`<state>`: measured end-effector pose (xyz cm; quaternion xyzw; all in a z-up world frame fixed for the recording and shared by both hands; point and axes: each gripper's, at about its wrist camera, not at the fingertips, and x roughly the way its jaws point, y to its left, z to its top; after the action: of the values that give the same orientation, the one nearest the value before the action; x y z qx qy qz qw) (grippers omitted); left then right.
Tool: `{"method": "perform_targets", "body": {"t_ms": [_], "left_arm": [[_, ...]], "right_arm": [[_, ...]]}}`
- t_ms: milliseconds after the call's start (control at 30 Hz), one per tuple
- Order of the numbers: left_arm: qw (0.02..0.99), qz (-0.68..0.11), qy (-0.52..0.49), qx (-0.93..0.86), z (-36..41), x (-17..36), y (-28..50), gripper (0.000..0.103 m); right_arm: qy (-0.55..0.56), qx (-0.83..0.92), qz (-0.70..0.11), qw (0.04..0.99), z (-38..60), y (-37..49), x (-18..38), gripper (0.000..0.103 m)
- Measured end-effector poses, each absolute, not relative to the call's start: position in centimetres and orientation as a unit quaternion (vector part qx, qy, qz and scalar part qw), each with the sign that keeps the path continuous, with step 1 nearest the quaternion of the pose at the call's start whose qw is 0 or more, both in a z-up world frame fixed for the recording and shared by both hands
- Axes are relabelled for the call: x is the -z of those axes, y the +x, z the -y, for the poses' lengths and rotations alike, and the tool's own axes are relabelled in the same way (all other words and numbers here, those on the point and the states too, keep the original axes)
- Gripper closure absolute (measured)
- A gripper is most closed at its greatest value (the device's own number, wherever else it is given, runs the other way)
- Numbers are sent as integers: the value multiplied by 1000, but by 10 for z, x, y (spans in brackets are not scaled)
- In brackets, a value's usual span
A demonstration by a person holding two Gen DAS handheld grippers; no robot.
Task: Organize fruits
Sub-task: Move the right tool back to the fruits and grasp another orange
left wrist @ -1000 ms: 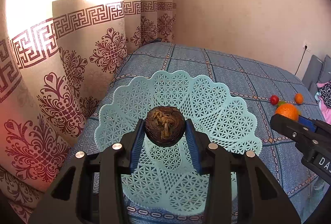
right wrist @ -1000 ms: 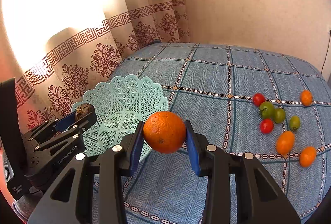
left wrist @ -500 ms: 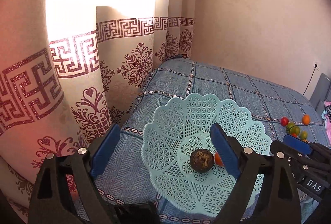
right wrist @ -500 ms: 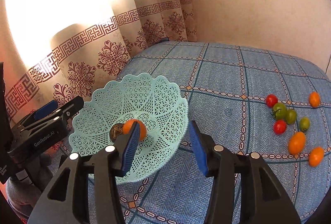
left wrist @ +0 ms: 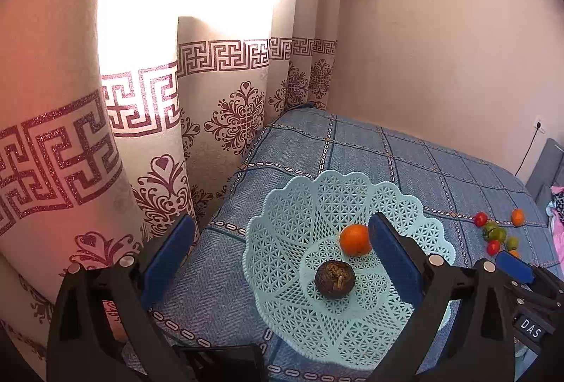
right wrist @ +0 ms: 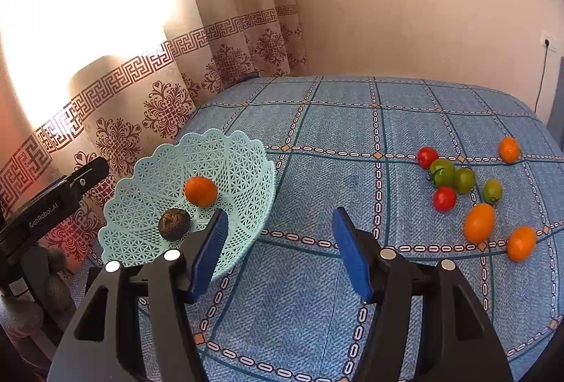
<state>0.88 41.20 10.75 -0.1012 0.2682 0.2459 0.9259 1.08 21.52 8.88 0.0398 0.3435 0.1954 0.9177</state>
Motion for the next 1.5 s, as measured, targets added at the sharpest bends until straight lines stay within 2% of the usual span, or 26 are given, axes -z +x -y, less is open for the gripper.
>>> {"method": "perform_targets", "body": {"t_ms": [233, 667, 1133, 1367, 1500], "left_arm": [[929, -272, -97, -232, -399, -106, 12, 3], [933, -277, -88, -213, -366, -100, 14, 3], [937, -294, -58, -180, -318, -104, 39, 3], [938, -305, -44, -158, -291, -105, 57, 3], [939, -311, -31, -145, -272, -105, 68, 3]], "right_arm": [[61, -172, -341, 922, -190, 11, -84, 35], [92, -102, -352, 926, -116, 10, -60, 35], [116, -15, -351, 929, -25, 15, -47, 35], [94, 10, -365, 926, 7, 31, -37, 35], [82, 3, -378, 922, 12, 40, -30, 40]]}}
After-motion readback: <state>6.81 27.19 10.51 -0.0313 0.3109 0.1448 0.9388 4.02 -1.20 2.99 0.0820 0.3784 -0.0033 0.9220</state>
